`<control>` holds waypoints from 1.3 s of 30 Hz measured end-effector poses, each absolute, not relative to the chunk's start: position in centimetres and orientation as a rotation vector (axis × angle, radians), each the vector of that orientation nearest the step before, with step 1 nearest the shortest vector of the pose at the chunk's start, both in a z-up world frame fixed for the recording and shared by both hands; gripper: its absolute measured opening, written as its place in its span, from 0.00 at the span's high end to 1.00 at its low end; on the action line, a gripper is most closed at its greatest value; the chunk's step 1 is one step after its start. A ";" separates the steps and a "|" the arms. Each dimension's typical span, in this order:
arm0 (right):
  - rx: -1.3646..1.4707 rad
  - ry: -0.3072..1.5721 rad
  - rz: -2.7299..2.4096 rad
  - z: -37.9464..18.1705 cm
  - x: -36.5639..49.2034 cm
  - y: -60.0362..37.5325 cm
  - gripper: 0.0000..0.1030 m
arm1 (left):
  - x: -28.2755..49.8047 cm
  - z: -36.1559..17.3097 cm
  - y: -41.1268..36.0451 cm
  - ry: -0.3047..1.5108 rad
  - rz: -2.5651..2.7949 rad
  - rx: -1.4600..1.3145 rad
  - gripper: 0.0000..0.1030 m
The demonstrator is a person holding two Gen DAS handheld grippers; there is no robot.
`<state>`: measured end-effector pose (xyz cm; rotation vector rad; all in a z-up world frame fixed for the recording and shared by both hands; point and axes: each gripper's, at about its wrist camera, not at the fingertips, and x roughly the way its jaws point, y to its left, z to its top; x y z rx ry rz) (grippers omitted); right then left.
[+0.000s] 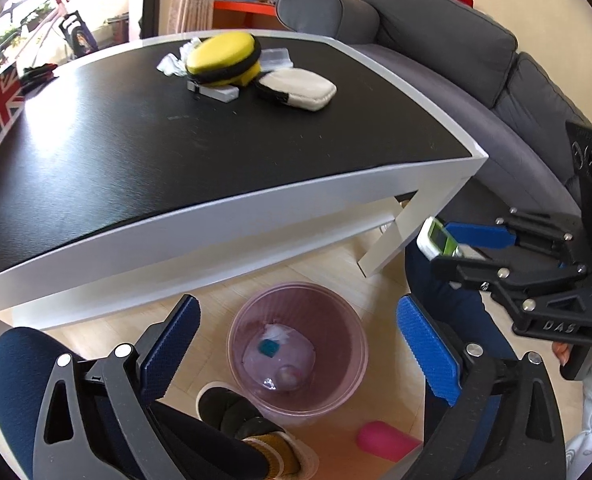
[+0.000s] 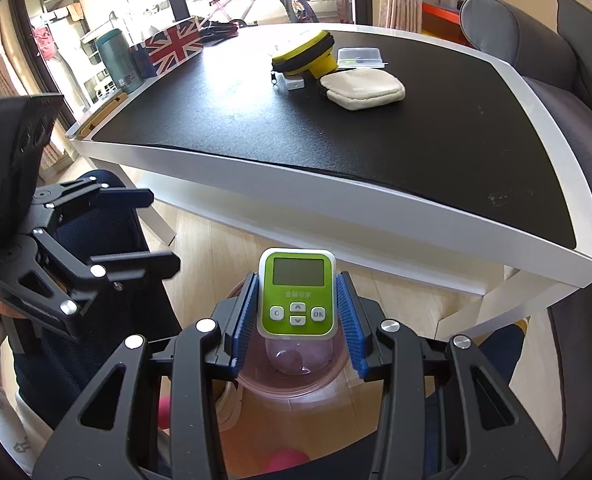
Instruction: Collect trash
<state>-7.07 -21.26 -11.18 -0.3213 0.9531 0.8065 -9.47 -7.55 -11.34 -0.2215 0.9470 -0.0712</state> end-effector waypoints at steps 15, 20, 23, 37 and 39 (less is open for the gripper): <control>-0.323 0.977 0.869 -11.6 -7.7 -19.6 0.14 | -11.6 -9.4 -5.4 0.893 -0.028 -0.251 0.07; -0.319 0.968 0.849 -11.4 -7.6 -19.6 0.06 | -11.7 -9.4 -5.0 0.895 -0.017 -0.263 0.07; -0.321 0.972 0.842 -11.5 -7.6 -19.7 0.06 | -11.7 -9.4 -5.0 0.894 -0.016 -0.266 0.07; -0.287 0.961 0.808 -10.6 -6.5 -20.5 0.05 | -11.3 -9.2 -4.4 0.889 0.013 -0.298 0.07; -0.274 0.952 0.803 -10.1 -6.0 -20.7 0.04 | -11.2 -9.1 -4.2 0.888 0.031 -0.308 0.07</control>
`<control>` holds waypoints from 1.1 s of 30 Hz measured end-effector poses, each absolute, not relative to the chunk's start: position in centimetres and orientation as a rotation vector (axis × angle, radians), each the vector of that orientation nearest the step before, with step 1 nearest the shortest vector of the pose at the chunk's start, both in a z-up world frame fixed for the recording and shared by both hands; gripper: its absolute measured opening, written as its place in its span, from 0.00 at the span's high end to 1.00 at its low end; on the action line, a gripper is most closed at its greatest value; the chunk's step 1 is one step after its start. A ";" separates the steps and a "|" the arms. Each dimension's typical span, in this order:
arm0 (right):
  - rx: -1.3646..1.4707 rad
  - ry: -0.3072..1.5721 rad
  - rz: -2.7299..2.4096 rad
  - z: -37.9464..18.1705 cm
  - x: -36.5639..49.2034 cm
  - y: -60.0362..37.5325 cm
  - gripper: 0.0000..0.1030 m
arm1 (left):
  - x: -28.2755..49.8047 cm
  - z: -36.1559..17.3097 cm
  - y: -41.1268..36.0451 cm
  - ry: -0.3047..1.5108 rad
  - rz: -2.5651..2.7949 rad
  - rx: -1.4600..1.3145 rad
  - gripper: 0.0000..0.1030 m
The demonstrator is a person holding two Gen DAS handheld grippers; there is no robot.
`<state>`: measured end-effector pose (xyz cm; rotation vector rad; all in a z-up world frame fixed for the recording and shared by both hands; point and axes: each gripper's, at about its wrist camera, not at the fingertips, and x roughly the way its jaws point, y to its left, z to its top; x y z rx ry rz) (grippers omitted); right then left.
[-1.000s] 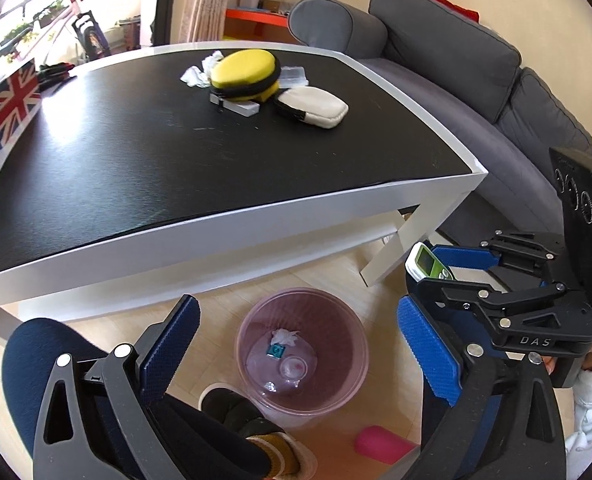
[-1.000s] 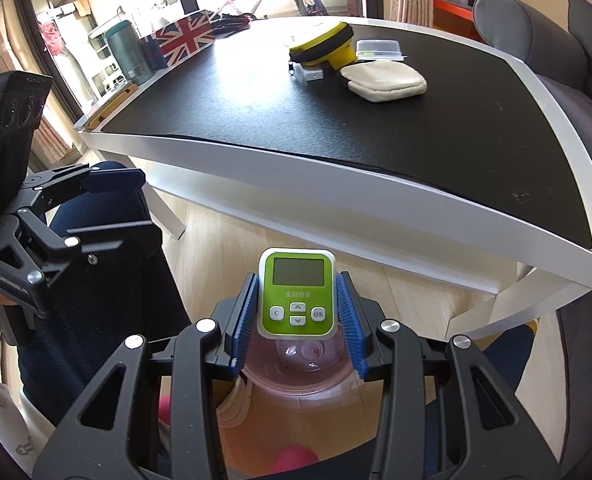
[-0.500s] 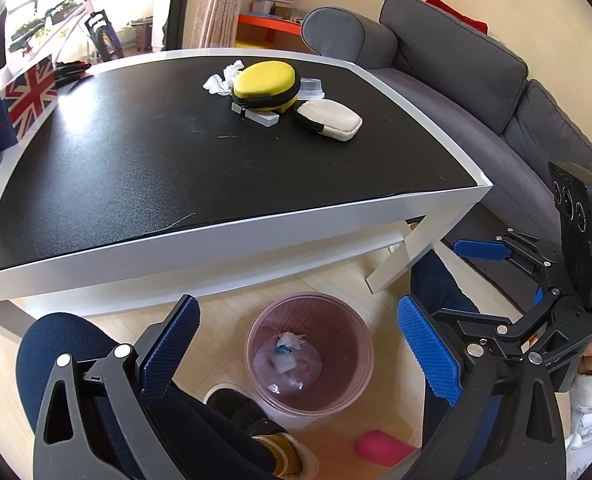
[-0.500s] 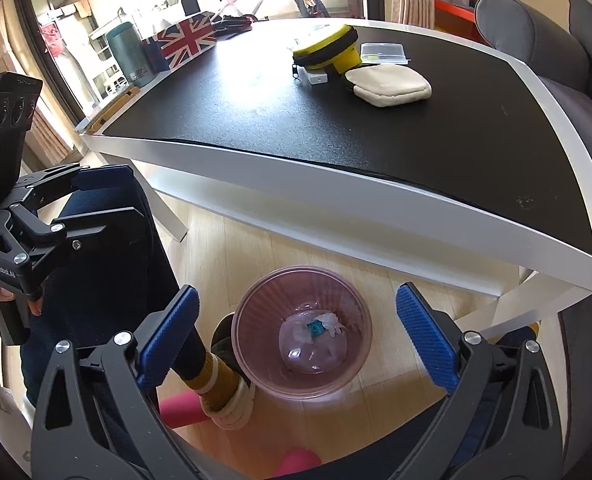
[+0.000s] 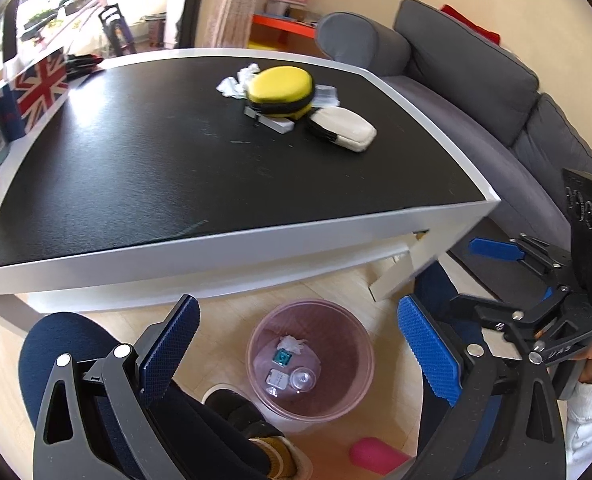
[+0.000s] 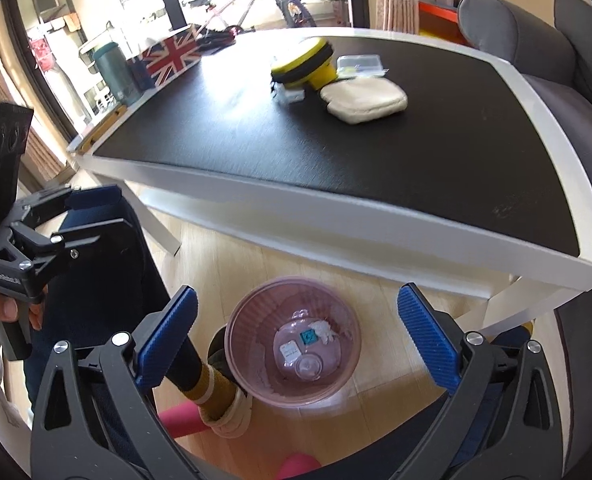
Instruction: Collect trash
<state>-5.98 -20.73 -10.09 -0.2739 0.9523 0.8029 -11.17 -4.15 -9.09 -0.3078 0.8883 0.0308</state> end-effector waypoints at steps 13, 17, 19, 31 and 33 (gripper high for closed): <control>-0.297 0.934 0.755 -7.2 0.6 -19.0 0.03 | -9.4 -7.6 -2.4 0.850 0.047 -0.253 0.07; -0.321 0.937 0.755 -6.8 2.7 -17.5 0.03 | -8.8 -7.1 -1.9 0.839 0.041 -0.253 0.07; -0.334 0.942 0.754 -6.7 3.7 -16.8 0.03 | -8.6 -6.9 -1.6 0.840 0.046 -0.250 0.07; -0.385 1.017 0.737 -7.4 9.1 -12.3 0.03 | -7.7 -5.7 -0.8 0.824 0.056 -0.240 0.07; -0.403 1.021 0.727 -7.7 9.6 -11.7 0.03 | -7.6 -5.6 -0.8 0.824 0.053 -0.239 0.07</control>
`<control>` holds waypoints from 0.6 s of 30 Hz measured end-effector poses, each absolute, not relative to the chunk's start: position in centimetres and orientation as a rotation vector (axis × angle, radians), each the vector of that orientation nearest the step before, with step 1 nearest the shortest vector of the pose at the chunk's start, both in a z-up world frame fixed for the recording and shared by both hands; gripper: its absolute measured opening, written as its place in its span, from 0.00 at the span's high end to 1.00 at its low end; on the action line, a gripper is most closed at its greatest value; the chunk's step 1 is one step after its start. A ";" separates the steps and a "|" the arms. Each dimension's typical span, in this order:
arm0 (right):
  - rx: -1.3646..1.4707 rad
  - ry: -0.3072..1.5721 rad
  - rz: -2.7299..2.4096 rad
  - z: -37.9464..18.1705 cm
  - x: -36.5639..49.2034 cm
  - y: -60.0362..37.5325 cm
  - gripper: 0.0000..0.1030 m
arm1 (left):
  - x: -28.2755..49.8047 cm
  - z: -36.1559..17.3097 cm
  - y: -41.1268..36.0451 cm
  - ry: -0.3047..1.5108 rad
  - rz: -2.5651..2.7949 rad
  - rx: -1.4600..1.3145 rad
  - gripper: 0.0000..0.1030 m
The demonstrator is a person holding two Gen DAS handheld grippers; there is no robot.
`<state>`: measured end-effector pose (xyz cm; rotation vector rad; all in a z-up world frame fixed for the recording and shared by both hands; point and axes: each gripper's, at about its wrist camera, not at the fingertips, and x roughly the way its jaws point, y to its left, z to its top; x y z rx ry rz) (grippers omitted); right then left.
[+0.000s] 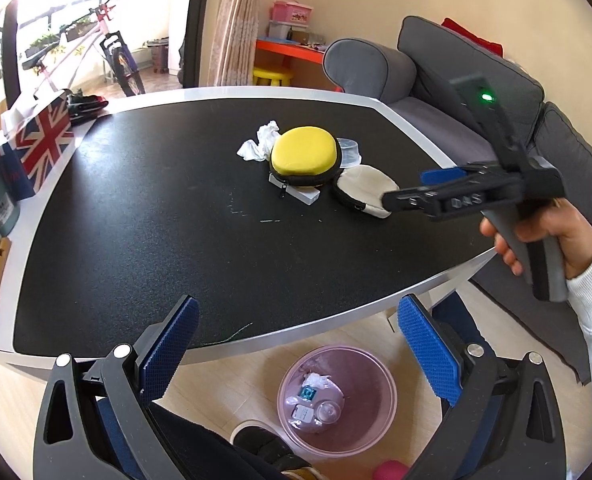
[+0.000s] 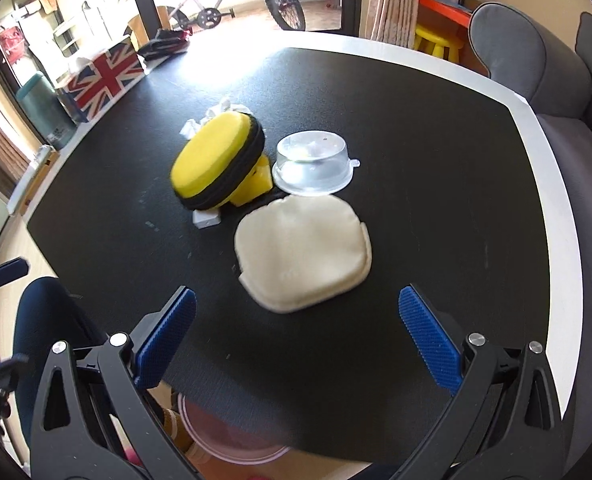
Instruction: Collect trash
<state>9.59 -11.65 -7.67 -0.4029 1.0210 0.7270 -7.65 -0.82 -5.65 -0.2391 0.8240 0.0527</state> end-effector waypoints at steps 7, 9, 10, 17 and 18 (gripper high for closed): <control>-0.443 1.102 0.684 -9.4 11.8 -9.7 0.03 | -7.6 -5.6 -0.7 0.827 0.056 -0.245 0.07; -0.447 1.116 0.681 -9.8 12.0 -9.4 0.03 | -7.5 -5.6 -0.7 0.826 0.057 -0.241 0.07; -0.449 1.134 0.684 -10.1 12.3 -9.2 0.03 | -7.5 -5.6 -0.6 0.827 0.058 -0.239 0.07; -0.477 1.167 0.667 -10.8 12.7 -8.1 0.03 | -7.6 -5.7 -0.5 0.826 0.059 -0.245 0.07; -0.474 1.171 0.666 -10.8 12.8 -8.0 0.03 | -7.6 -5.7 -0.5 0.826 0.059 -0.245 0.07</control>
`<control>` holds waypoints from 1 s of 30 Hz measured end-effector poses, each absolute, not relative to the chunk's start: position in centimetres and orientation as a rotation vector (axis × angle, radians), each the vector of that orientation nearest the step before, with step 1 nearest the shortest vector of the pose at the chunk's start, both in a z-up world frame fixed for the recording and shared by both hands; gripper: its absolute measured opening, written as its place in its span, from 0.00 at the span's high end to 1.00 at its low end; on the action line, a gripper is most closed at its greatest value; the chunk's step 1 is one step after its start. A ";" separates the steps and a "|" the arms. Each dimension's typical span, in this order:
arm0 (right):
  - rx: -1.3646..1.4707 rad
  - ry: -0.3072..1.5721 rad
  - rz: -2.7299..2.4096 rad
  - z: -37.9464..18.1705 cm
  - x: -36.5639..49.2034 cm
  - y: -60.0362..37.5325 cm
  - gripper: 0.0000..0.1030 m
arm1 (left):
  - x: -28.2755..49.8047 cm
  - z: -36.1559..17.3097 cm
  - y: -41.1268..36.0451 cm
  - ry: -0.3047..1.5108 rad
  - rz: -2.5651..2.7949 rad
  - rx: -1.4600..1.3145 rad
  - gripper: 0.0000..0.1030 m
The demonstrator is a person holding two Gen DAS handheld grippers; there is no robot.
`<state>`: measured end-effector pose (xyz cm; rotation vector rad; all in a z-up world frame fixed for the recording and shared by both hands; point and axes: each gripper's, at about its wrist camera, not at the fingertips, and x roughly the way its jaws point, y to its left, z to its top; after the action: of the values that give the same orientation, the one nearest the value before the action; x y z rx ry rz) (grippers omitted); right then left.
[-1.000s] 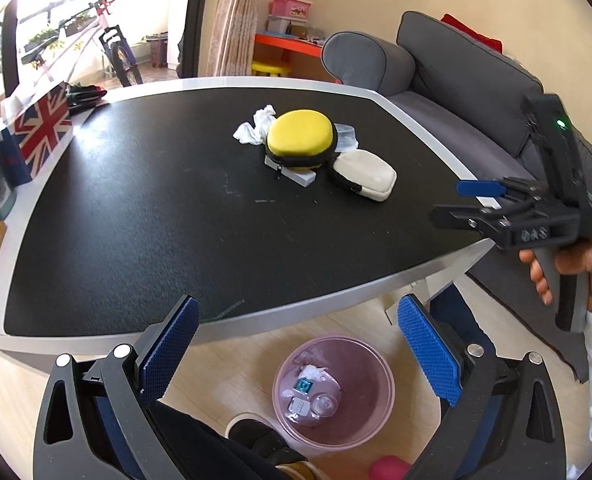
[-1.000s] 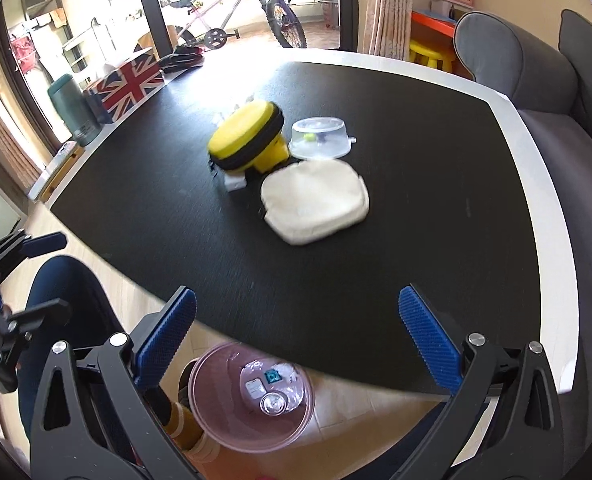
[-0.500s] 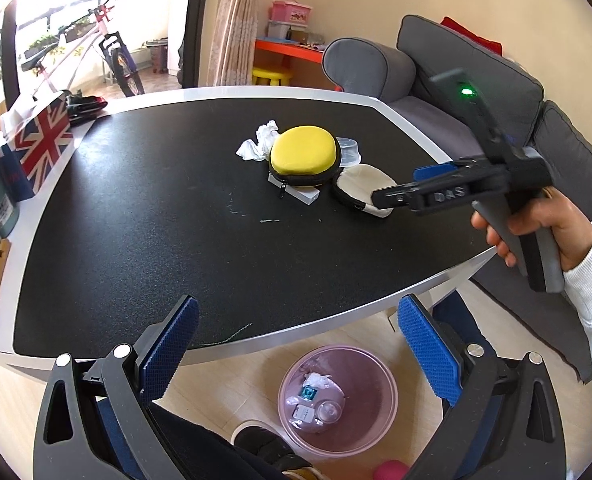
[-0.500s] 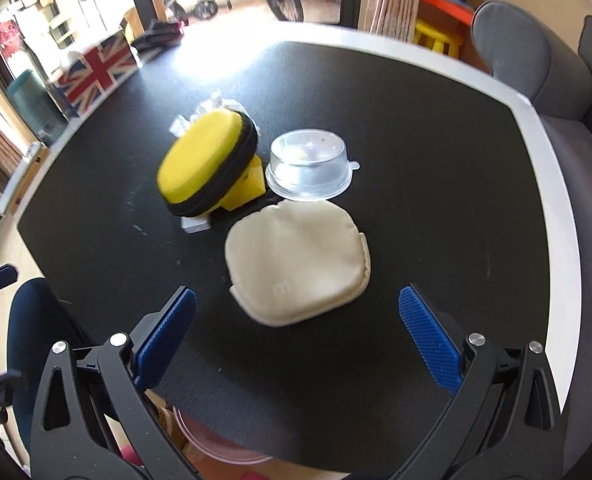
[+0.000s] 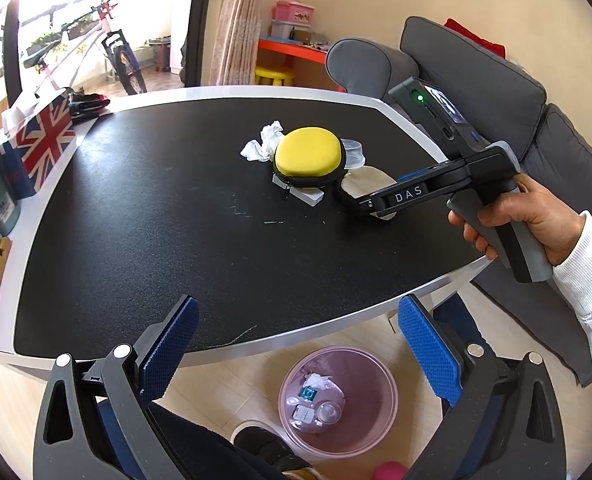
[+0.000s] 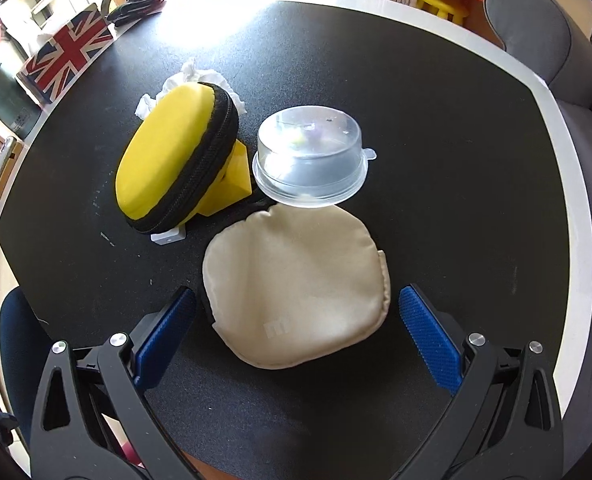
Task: Collect trash
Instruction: 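Reach to the beige pouch and grasp it with the right gripper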
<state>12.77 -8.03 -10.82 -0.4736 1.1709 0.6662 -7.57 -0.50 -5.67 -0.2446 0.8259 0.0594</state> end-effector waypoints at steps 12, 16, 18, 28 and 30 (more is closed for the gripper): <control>-0.465 1.140 0.672 -11.0 12.7 -8.2 0.12 | -7.1 -5.4 -0.3 0.823 0.060 -0.234 0.07; -0.465 1.124 0.672 -10.7 12.6 -8.5 0.17 | -6.6 -5.2 -0.3 0.820 0.057 -0.226 0.07; -0.461 1.115 0.672 -10.5 12.5 -8.6 0.17 | -6.4 -5.0 -0.4 0.819 0.056 -0.217 0.07; -0.421 1.051 0.688 -8.3 11.1 -10.2 0.19 | -3.9 -3.8 -0.2 0.804 0.053 -0.192 0.07; -0.410 1.045 0.688 -7.9 10.8 -10.6 0.19 | -3.3 -3.5 -0.1 0.801 0.054 -0.185 0.07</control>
<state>10.75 -10.58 -7.88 -0.4101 1.0449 0.6881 -3.29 -0.07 -3.53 -0.1850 0.8007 0.0535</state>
